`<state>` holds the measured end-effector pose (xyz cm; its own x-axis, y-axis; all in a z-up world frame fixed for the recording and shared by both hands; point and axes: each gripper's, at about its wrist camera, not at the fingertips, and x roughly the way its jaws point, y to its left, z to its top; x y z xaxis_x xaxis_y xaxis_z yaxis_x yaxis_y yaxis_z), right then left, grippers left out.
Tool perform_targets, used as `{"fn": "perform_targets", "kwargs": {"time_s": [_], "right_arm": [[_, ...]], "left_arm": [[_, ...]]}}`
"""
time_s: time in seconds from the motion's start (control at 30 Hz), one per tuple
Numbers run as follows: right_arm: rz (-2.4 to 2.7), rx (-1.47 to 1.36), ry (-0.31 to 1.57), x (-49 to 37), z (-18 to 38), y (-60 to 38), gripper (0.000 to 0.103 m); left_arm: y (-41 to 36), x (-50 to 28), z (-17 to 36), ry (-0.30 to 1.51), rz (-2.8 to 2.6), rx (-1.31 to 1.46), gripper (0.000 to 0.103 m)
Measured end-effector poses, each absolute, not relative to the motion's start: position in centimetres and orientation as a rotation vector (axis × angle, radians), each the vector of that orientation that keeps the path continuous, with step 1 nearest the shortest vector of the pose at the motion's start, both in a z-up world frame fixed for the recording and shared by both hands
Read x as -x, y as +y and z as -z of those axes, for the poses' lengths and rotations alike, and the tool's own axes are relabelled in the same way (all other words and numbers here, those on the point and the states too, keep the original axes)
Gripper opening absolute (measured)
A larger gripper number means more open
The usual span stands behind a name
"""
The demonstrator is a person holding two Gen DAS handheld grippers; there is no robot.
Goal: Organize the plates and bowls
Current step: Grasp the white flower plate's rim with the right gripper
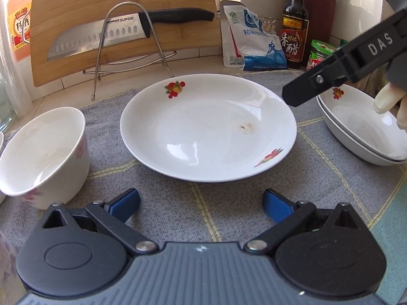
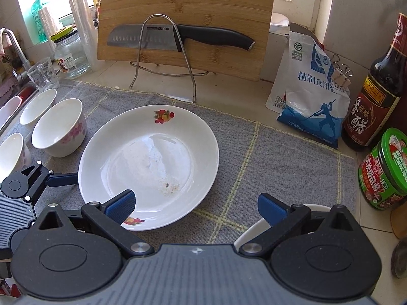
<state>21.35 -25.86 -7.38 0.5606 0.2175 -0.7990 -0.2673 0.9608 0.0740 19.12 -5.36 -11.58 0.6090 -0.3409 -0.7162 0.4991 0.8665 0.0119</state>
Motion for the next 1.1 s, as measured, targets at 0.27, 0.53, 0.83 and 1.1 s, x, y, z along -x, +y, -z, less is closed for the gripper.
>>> {"fn": "perform_targets", "kwargs": {"time_s": [0.27,0.53,0.83,1.1], "right_arm": [[-0.345,0.101,1.009,-25.3,8.9,-24.7,0.103],[-0.419,0.128,1.109,-28.2,11.2,-23.2,0.103],[-0.492,0.236,1.144,-29.4,12.3,-21.4,0.103],[-0.510,0.252,1.158,-30.4,12.5,-21.3,0.103]], "left_arm": [[-5.3,-19.5,11.7,0.770,0.470,-0.207,0.103],[-5.4,-19.8,11.8,0.775,0.442,-0.195,0.103],[-5.5,-20.0,12.0,0.780,0.409,-0.184,0.103],[-5.6,-20.3,12.0,0.785,0.408,-0.184,0.103]]}}
